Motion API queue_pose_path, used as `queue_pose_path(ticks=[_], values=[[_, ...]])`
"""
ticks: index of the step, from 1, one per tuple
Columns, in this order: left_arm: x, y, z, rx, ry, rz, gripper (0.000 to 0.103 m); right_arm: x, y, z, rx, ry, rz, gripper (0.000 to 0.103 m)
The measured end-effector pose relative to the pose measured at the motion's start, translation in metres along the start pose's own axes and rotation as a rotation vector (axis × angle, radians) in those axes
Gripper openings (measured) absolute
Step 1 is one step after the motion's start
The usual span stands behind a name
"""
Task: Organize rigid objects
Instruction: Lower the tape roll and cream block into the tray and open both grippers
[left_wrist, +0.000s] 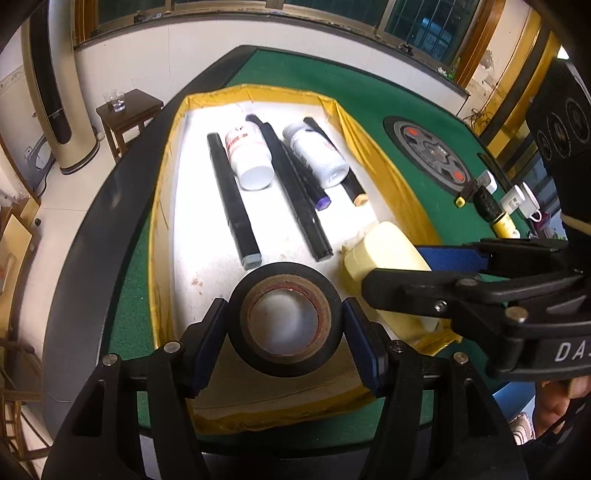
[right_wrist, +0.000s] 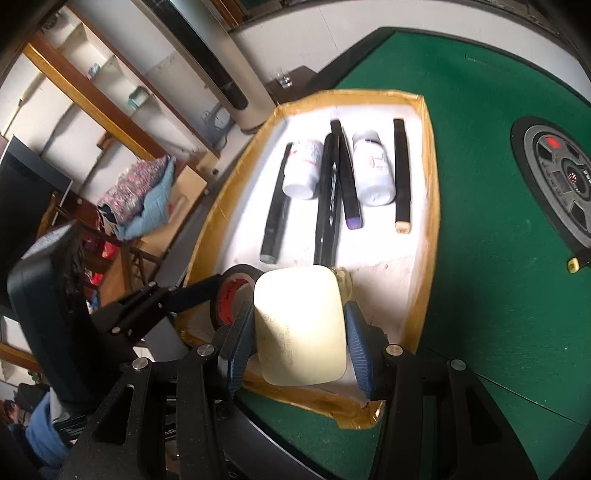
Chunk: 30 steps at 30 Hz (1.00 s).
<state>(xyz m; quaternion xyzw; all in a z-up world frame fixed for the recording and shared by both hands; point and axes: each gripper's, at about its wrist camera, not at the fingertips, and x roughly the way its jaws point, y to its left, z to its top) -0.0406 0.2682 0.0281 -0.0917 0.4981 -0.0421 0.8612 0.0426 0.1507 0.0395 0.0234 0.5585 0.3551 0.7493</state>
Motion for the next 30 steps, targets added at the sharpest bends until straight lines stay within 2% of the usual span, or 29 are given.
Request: queue_pose_path(ticks=[8, 13, 19, 21, 23, 30], values=[[0.004, -0.002, -0.001, 0.040, 0.023, 0.015, 0.062, 0.011, -0.003, -0.001, -0.018, 0.025, -0.086, 0.043], [0.005, 0.000, 0.000, 0.042, 0.029, 0.021, 0.062, 0.015, 0.000, -0.001, -0.032, 0.048, -0.100, 0.044], [0.004, 0.002, 0.000, 0.027, 0.039, 0.023, 0.062, 0.012, -0.006, -0.002, 0.006, 0.066, -0.061, 0.044], [0.004, 0.002, 0.000, 0.024, 0.042, 0.024, 0.062, 0.010, -0.007, -0.003, 0.017, 0.070, -0.037, 0.048], [0.004, 0.001, 0.000, 0.020, 0.046, 0.024, 0.062, 0.009, -0.007, -0.005, 0.026, 0.061, -0.025, 0.052], [-0.006, 0.007, 0.003, -0.034, 0.030, 0.013, 0.062, -0.014, -0.012, -0.012, 0.057, 0.010, -0.001, 0.052]])
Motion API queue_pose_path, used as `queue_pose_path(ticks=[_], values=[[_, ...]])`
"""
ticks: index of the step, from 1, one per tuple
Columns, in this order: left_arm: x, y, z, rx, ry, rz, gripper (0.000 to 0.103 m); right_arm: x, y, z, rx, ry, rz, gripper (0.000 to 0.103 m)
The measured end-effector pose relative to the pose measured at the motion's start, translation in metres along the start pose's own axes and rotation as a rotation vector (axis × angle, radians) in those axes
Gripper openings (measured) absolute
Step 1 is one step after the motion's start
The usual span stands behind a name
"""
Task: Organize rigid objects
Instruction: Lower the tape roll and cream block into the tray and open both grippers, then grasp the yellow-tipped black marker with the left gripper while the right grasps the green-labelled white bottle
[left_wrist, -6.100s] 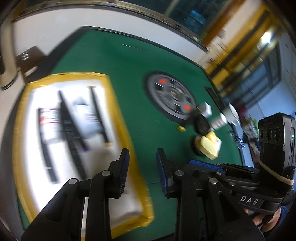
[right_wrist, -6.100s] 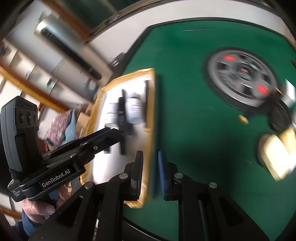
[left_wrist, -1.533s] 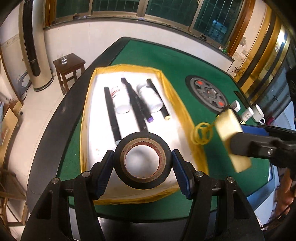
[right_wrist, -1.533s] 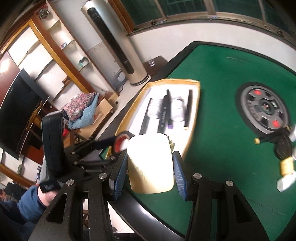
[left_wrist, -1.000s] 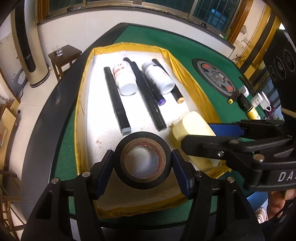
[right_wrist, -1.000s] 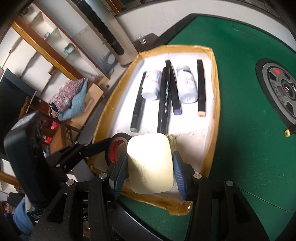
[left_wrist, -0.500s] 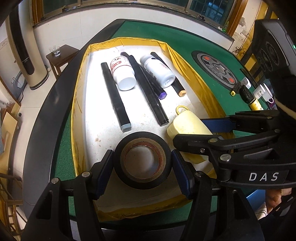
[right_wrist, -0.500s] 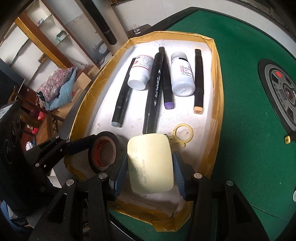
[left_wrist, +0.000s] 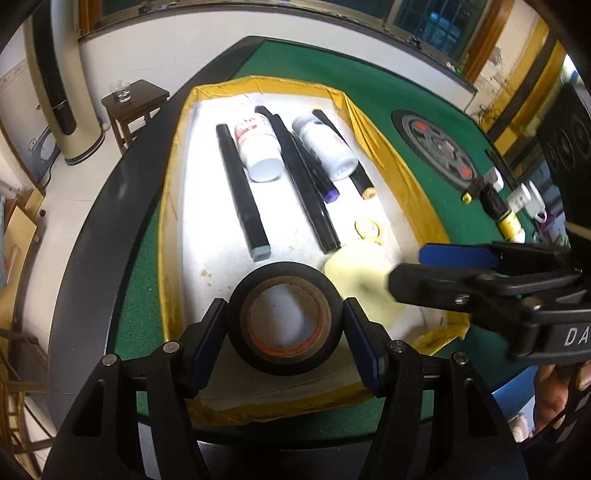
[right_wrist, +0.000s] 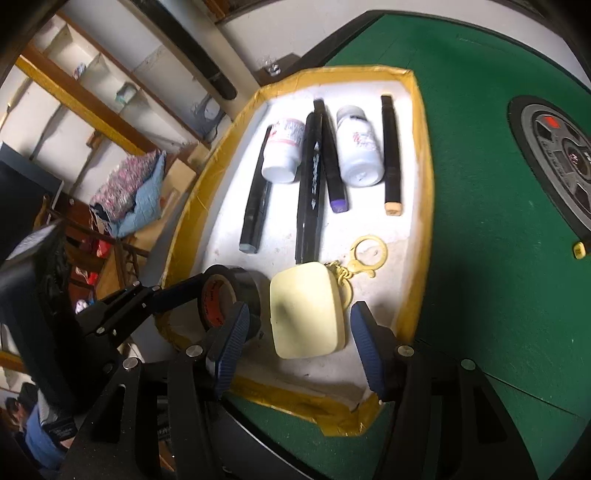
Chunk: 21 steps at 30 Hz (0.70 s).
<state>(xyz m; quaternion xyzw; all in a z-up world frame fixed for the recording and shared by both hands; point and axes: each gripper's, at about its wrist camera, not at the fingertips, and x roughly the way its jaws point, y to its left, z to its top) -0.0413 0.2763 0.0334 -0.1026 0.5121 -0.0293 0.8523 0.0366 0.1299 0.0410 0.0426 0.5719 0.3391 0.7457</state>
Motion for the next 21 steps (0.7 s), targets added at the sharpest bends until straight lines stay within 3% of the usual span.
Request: queue_pose_path(ticks=[5, 8, 12, 21], values=[[-0.007, 0.004, 0.004, -0.058, -0.017, -0.038, 0.075, -0.017, -0.007, -0.003, 0.020, -0.041, 0.004, 0.052], [-0.010, 0.000, 0.007, -0.058, -0.027, -0.027, 0.075, -0.026, -0.015, -0.008, 0.038, -0.059, 0.008, 0.052], [-0.020, -0.013, 0.011, -0.067, -0.065, -0.072, 0.075, -0.042, -0.032, -0.016, 0.065, -0.089, -0.008, 0.052], [-0.013, -0.093, 0.015, 0.076, -0.057, -0.163, 0.075, -0.085, -0.112, -0.049, 0.238, -0.152, -0.081, 0.052]])
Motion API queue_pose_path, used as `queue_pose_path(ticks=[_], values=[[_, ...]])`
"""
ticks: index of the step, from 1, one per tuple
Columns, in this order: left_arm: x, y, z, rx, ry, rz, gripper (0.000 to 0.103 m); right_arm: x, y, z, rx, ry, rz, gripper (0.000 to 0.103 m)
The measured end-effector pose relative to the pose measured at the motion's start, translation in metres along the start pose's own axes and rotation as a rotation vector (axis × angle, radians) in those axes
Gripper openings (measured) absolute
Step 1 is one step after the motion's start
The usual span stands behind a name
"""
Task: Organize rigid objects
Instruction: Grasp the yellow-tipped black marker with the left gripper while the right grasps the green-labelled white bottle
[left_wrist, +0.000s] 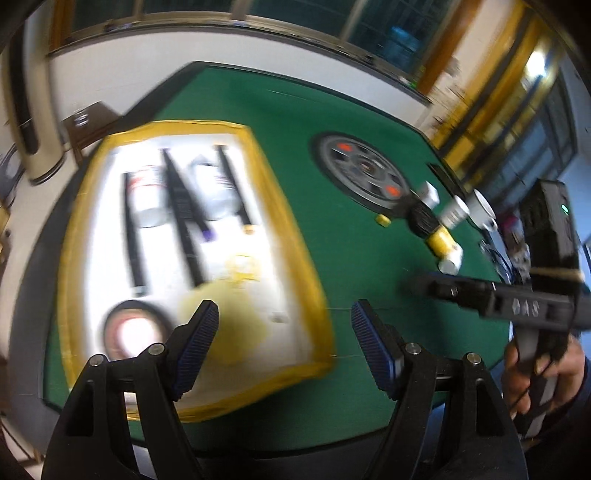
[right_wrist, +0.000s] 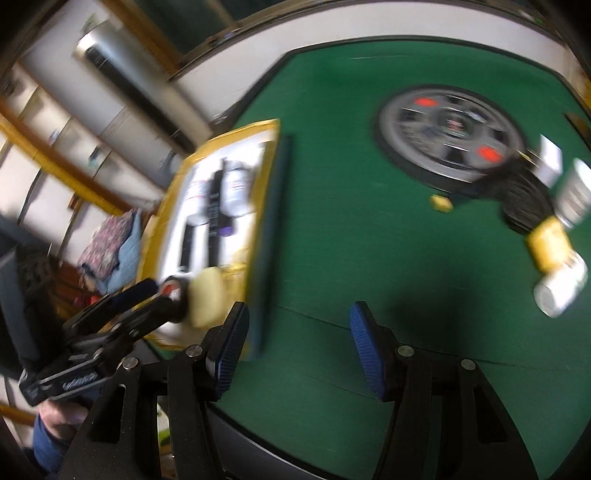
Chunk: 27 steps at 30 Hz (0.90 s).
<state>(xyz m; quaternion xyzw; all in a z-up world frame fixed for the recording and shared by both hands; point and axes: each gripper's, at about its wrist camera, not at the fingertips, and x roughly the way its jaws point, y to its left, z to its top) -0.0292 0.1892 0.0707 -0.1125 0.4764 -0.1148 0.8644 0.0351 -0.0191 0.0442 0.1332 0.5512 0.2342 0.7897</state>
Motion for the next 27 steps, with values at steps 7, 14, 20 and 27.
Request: queue_pose_path(ticks=[7, 14, 20, 27], values=[[0.029, -0.064, 0.002, 0.135, 0.055, -0.054, 0.074, -0.035, -0.078, -0.014, 0.182, -0.032, -0.034, 0.052], [0.054, -0.110, 0.027, 0.252, 0.021, -0.056, 0.074, -0.058, -0.131, -0.034, 0.285, -0.038, -0.067, 0.052], [0.112, -0.138, 0.078, 0.386, 0.097, -0.051, 0.048, -0.083, -0.159, -0.050, 0.302, -0.059, -0.102, 0.052], [0.176, -0.165, 0.105, 0.531, 0.224, -0.060, 0.042, -0.112, -0.193, -0.076, 0.332, -0.076, -0.159, 0.052]])
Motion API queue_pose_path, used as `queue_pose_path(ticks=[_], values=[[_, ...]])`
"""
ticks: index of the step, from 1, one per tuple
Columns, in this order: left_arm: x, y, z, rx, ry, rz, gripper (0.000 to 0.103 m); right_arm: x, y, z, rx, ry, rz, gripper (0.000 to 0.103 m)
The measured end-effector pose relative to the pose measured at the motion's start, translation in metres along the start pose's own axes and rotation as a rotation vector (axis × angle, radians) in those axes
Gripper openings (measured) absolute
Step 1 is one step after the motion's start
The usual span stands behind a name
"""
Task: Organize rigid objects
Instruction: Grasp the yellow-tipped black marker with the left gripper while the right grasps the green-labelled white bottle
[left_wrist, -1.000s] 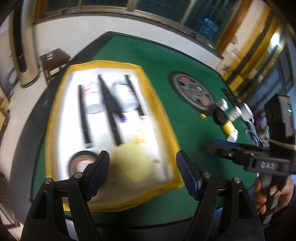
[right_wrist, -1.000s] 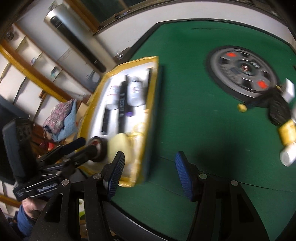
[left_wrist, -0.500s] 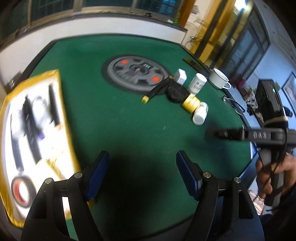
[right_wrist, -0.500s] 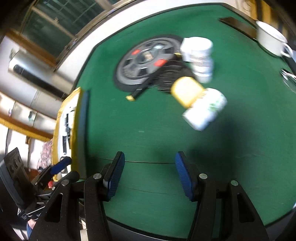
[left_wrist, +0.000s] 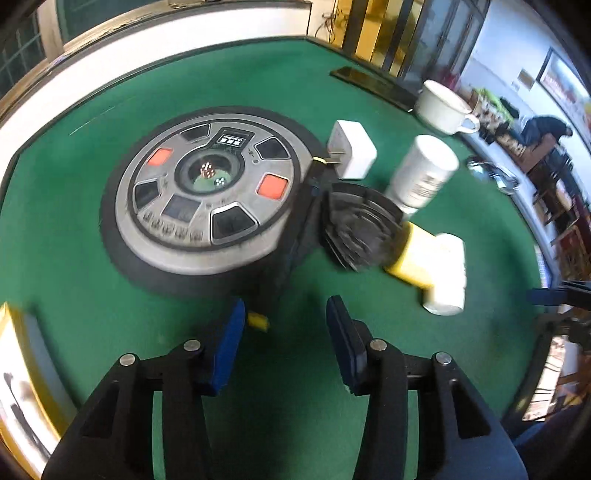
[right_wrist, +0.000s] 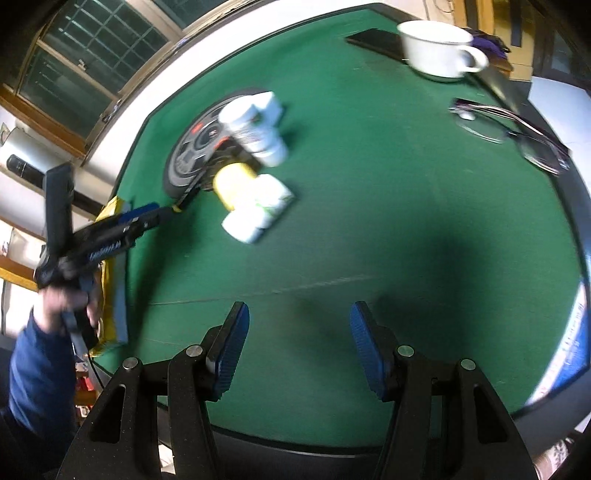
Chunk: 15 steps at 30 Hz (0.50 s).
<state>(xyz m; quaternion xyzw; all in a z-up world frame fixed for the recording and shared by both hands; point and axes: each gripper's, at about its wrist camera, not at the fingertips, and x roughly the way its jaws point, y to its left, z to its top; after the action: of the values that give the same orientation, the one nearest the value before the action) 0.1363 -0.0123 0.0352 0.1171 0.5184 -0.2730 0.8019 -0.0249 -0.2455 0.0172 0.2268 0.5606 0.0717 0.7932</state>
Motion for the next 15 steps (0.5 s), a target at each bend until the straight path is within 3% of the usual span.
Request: queue_pose_path(ticks=[6, 10, 15], values=[[0.027, -0.002, 0.029, 0.020, 0.004, 0.001, 0.036, -0.017, -0.045, -0.005, 0.068, -0.017, -0.019, 0.052], [0.035, 0.000, 0.047, 0.015, -0.030, 0.005, 0.016, -0.024, -0.065, -0.004, 0.101, -0.026, -0.032, 0.052], [0.029, -0.007, 0.031, -0.027, -0.044, 0.064, 0.013, -0.028, -0.069, -0.001, 0.101, -0.033, -0.028, 0.052]])
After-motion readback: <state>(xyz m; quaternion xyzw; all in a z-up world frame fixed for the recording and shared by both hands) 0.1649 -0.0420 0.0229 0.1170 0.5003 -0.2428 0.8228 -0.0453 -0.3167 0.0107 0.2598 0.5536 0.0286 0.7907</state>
